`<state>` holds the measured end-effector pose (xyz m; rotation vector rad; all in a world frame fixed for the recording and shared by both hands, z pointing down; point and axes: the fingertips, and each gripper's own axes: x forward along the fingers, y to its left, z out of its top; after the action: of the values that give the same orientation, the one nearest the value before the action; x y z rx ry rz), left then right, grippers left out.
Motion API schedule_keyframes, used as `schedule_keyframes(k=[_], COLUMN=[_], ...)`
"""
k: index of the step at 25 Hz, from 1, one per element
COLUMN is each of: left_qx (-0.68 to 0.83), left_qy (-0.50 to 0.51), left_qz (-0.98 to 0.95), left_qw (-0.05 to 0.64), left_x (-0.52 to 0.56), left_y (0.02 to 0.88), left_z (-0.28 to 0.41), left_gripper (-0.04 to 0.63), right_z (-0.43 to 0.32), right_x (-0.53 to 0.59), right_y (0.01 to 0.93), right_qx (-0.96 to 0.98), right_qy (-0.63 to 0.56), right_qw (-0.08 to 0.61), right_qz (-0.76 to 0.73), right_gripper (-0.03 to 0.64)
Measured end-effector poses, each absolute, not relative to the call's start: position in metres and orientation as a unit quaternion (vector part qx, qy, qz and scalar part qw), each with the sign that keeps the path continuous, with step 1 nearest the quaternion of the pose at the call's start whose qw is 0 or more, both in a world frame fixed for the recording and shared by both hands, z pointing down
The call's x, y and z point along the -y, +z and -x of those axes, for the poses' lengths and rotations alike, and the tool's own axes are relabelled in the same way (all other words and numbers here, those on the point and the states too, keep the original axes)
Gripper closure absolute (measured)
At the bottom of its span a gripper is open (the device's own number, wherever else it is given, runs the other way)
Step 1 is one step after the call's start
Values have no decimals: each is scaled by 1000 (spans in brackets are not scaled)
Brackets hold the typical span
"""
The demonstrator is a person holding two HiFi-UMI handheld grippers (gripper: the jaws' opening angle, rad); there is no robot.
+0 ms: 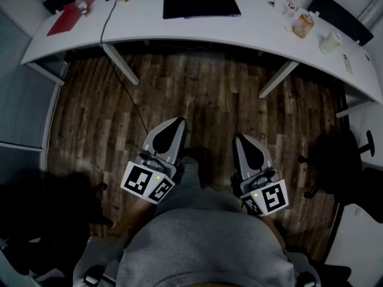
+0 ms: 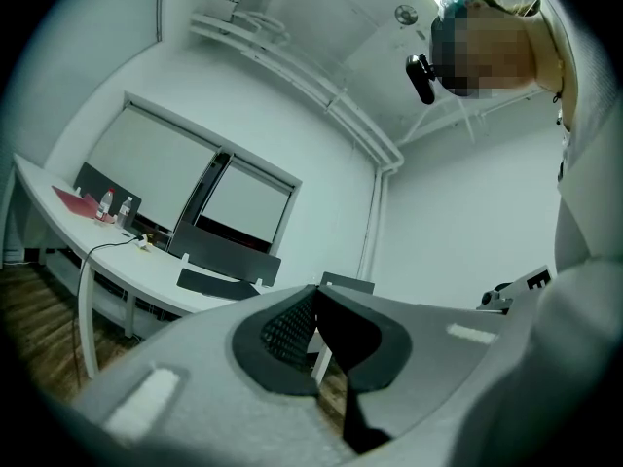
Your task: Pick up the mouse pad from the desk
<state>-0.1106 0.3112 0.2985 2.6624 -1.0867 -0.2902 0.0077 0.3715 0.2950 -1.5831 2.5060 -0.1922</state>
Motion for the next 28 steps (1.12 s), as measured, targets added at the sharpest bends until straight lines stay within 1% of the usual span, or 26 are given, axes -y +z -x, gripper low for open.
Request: schedule_keyframes(k=[8, 14, 18, 28], left_qx=[382, 372, 363, 351], left_qy=[-103, -107, -104, -93], left_qz=[-910, -914, -918, -925], left_qw=[121, 120, 124, 115], left_x=[-285, -244, -208, -96], left_y=[300, 302, 310, 296], left_z=[112, 99, 90, 79], left_gripper=[597, 597, 597, 597], right_z=[-17, -29, -29, -39], right_x=[-340, -303, -267, -159], right_y=[292, 293, 299, 287], right_qx=[-837, -832, -833, -823], right_qy=[-50, -43, -43, -35], right_qw=[93, 93, 91, 99], right_qz=[536, 546, 544, 558], right_gripper=[614, 614, 614, 614])
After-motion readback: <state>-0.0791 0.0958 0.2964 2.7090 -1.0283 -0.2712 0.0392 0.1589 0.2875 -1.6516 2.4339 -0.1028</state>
